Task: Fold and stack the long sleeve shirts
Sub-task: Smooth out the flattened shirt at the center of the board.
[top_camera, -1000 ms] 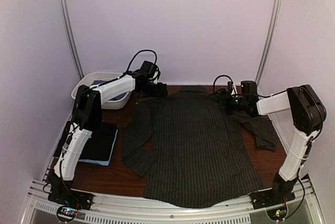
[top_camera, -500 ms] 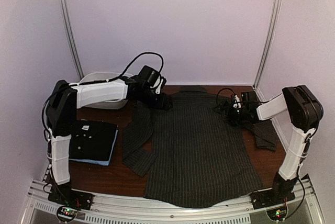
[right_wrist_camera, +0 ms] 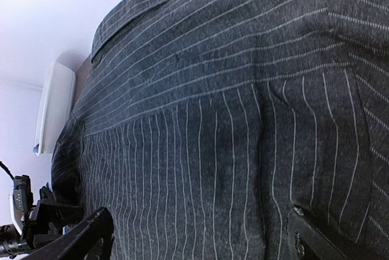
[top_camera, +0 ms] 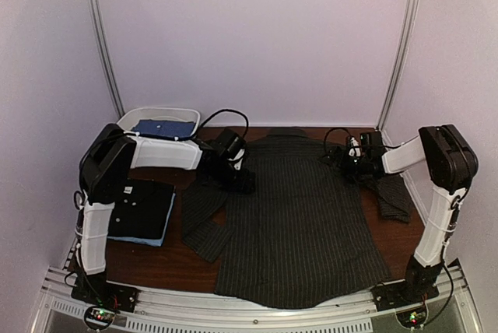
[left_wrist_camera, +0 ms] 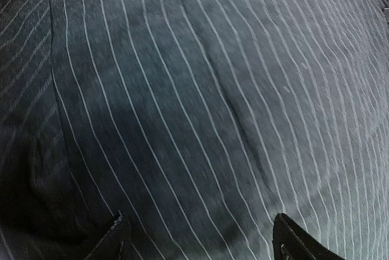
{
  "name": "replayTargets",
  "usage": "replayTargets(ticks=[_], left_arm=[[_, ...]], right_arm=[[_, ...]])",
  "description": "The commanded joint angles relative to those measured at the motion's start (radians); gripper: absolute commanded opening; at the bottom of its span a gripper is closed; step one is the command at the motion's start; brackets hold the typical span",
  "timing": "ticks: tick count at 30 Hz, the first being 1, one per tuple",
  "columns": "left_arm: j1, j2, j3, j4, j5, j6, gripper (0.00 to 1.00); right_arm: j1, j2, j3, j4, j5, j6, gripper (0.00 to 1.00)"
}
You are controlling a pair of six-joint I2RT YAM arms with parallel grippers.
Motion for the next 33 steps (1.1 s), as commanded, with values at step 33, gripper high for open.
replayTargets(ticks=[33], left_arm=[[0.129, 0.171, 0.267, -0.075, 0.053, 0.039, 0.82]], right_arm=[[0.514, -0.689, -0.405, -0.347, 0.154, 0.049, 1.00]])
